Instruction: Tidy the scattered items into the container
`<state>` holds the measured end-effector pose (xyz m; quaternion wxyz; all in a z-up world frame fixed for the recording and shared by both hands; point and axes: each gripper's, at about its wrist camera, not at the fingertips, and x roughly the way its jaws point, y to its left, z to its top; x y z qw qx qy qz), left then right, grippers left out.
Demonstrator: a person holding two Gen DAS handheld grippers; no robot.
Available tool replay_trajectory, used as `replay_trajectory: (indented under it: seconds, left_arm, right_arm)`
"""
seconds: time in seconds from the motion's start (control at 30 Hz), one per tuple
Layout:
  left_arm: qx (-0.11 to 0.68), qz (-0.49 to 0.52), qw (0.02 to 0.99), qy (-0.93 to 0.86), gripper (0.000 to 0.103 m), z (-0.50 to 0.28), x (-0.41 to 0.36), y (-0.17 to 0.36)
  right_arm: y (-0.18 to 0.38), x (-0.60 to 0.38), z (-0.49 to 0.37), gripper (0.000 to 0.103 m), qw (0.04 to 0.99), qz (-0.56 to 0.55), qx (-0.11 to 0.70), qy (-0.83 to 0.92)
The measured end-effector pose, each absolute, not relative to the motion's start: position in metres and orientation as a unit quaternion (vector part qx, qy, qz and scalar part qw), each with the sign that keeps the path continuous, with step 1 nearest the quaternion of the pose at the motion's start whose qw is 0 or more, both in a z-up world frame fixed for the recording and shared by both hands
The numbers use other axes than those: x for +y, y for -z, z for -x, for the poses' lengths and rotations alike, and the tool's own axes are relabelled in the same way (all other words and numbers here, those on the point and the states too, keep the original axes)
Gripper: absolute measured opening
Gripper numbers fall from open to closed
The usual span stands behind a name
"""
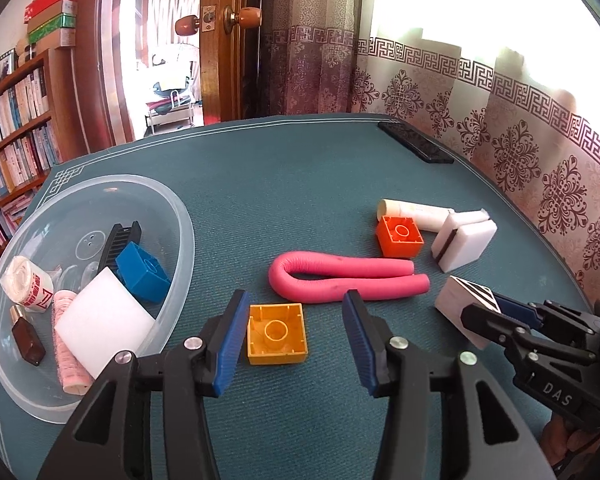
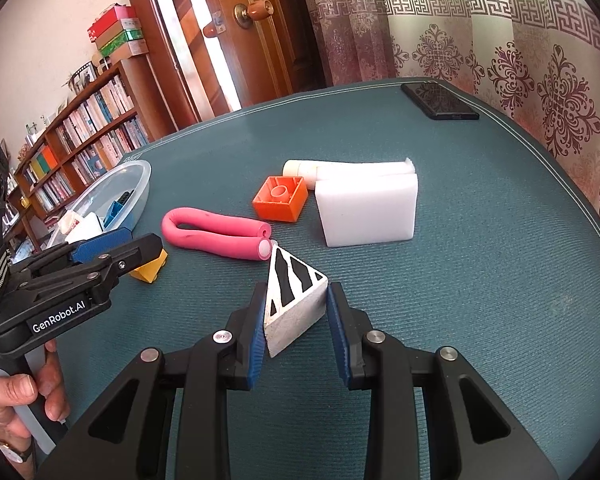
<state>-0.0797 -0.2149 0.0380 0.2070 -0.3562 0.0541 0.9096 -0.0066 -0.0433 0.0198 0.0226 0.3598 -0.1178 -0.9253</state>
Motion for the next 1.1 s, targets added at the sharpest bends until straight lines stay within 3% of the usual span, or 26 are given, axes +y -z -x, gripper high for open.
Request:
replay_trajectory:
  seconds: [0.2,0.27,0.43,0.5,1.1]
  left_arm:
    - [0.062,0.362,0.197,-0.909,0.053,0.081,-0.215,-0.032]
    - [0.057,0.371,0.202,-0.904,0.042,0.083,-0.215,-0.029]
    - [0.064,0.367,0.208,-0.904,0.035,0.081,-0.213,-0.029]
    - [0.062,0.367,0.209,-0.904,0.025,0.081,-0.213,-0.030]
    - [0.015,0.319,0.178,-0.931,0.025,0.082,-0.244,-0.064]
  right_arm:
    - [-0.019,-0.043,0.007,0.031,0.024,-0.359,-0.120,0.925]
    - [-0.019,-0.043,0.007,0.031,0.024,-0.359,-0.120,0.925]
    - [-0.018,-0.044,0.006,0.031,0.023,-0.359,-0.119,0.926]
    - [-0.018,-0.044,0.006,0.031,0.023,-0.358,-0.119,0.926]
    - [-0.031,-0.052,0.006,0.031,0.023,-0.346,-0.107,0.932]
